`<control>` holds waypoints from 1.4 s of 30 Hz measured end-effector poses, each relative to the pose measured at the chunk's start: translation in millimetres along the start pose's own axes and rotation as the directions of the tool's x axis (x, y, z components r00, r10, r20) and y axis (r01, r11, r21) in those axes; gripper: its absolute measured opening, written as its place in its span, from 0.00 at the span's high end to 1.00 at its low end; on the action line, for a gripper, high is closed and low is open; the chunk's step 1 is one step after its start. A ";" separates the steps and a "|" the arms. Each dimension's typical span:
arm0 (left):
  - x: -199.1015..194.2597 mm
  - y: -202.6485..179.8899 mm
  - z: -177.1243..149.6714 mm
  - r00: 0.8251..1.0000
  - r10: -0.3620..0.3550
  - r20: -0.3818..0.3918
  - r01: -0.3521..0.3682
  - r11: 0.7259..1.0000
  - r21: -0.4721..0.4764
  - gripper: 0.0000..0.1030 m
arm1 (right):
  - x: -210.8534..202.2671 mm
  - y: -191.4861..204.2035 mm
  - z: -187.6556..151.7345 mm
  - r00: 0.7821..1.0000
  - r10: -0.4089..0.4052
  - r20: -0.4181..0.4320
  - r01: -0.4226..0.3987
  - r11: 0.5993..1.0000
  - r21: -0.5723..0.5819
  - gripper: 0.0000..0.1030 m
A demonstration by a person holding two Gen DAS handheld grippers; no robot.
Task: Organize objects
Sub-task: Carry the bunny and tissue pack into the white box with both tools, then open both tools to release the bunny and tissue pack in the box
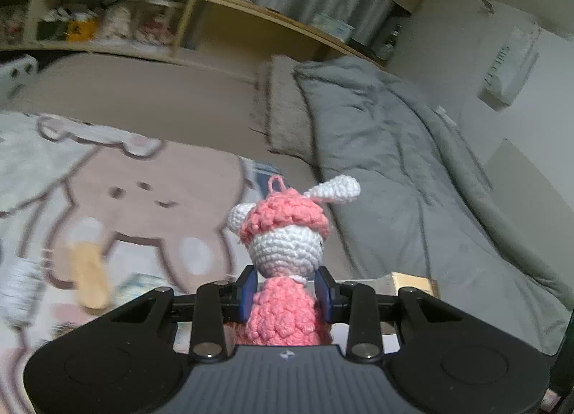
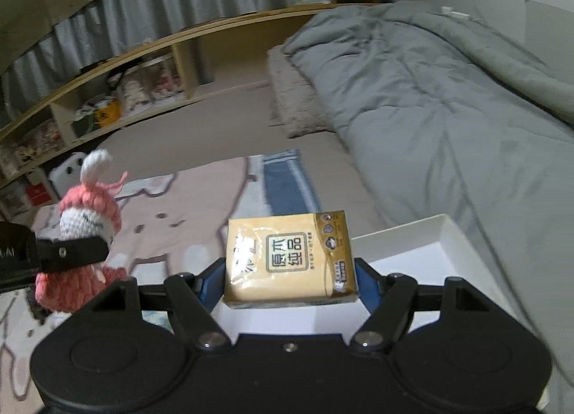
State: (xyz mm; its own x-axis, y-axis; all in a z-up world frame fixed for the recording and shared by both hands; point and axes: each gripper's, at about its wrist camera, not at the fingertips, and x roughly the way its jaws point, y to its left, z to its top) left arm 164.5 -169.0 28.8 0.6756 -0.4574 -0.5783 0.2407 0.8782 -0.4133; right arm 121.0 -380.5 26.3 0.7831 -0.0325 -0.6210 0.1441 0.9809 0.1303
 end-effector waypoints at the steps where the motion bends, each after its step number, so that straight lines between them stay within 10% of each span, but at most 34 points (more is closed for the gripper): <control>1: 8.2 -4.7 -3.4 1.000 -0.012 -0.012 0.012 1.000 -0.002 0.65 | 1.9 -4.4 -0.7 1.000 -0.008 -0.003 0.008 1.000 0.002 0.28; 22: 114.8 9.8 -58.4 0.979 0.091 -0.182 -0.088 0.996 0.023 0.65 | 89.8 -20.5 -28.6 0.987 -0.025 -0.159 0.018 0.999 -0.042 0.28; 30: 95.5 8.9 -52.6 0.983 0.098 -0.154 -0.088 0.994 0.068 0.45 | 87.5 -33.6 -25.1 0.983 -0.058 -0.175 0.062 0.998 0.014 0.12; 42: 96.8 16.6 -59.8 0.969 0.127 -0.214 -0.109 0.990 0.093 0.43 | 99.7 -56.9 -37.5 0.967 -0.085 -0.239 0.114 0.987 0.112 0.43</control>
State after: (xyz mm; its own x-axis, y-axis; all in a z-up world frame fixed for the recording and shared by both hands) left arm 192.2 -207.0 -76.1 0.5355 -0.3618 -0.7631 0.2295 0.9319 -0.2808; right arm 168.2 -432.3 -72.0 0.6005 -0.0690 -0.7966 0.2997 0.9431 0.1442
